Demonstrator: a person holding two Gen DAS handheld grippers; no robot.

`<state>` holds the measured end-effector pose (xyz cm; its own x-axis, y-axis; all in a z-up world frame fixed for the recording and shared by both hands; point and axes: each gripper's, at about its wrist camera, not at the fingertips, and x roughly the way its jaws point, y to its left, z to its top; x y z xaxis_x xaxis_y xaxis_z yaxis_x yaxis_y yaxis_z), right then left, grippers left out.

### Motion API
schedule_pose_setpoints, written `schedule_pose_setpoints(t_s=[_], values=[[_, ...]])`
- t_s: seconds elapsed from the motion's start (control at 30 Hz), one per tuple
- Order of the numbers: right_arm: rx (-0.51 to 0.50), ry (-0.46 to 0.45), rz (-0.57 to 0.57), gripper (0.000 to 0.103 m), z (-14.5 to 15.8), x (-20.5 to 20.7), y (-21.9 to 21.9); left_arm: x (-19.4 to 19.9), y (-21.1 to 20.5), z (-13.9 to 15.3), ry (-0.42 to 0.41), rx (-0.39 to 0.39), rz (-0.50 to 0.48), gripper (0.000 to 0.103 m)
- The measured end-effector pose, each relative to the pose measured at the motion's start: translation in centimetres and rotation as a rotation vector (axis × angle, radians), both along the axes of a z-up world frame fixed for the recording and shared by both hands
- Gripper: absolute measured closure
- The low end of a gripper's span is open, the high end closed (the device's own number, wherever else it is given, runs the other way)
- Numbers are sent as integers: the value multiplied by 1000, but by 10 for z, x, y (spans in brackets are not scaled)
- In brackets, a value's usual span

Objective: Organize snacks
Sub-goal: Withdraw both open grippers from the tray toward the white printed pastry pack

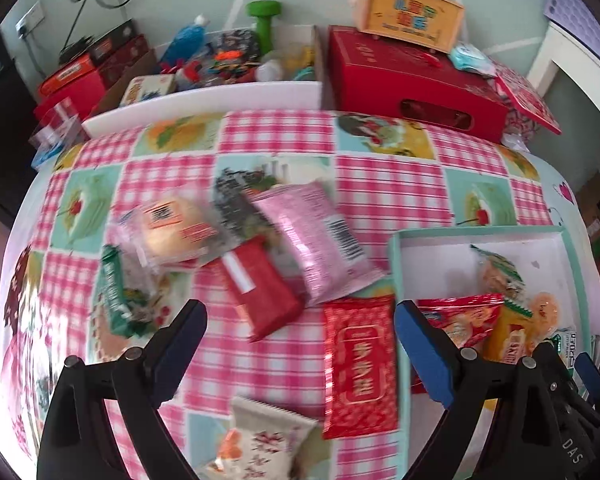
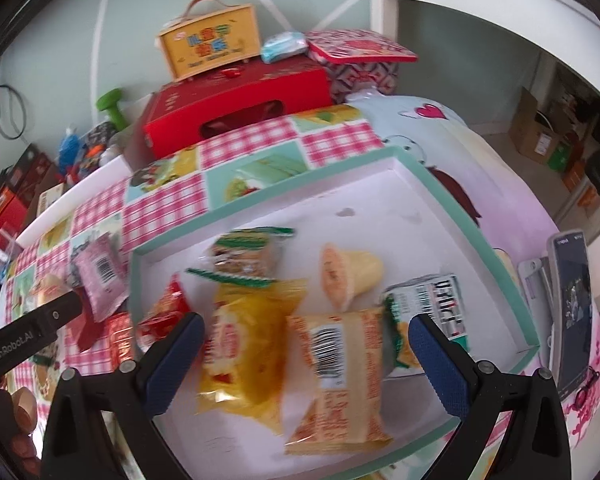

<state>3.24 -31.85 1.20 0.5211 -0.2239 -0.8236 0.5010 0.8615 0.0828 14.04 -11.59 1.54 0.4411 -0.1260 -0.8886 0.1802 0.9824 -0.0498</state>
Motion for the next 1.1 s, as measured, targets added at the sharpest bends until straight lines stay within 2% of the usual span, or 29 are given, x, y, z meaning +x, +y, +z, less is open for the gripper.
schedule_pose_setpoints(t_s=[0.27, 0.47, 0.63, 0.87, 1.1], values=[[27, 14, 117, 0, -2, 15, 48, -7, 55, -14, 47, -8, 125, 8], [61, 7, 205, 0, 0, 22, 86, -16, 87, -14, 46, -15, 189, 8], [52, 51, 255, 0, -10, 24, 109, -23, 100, -19, 70, -32, 200, 8], [64, 60, 241, 0, -14, 10, 114, -35, 104, -24, 91, -43, 191, 8], [89, 72, 261, 0, -20, 9, 132, -41, 126, -22, 103, -59, 211, 8]])
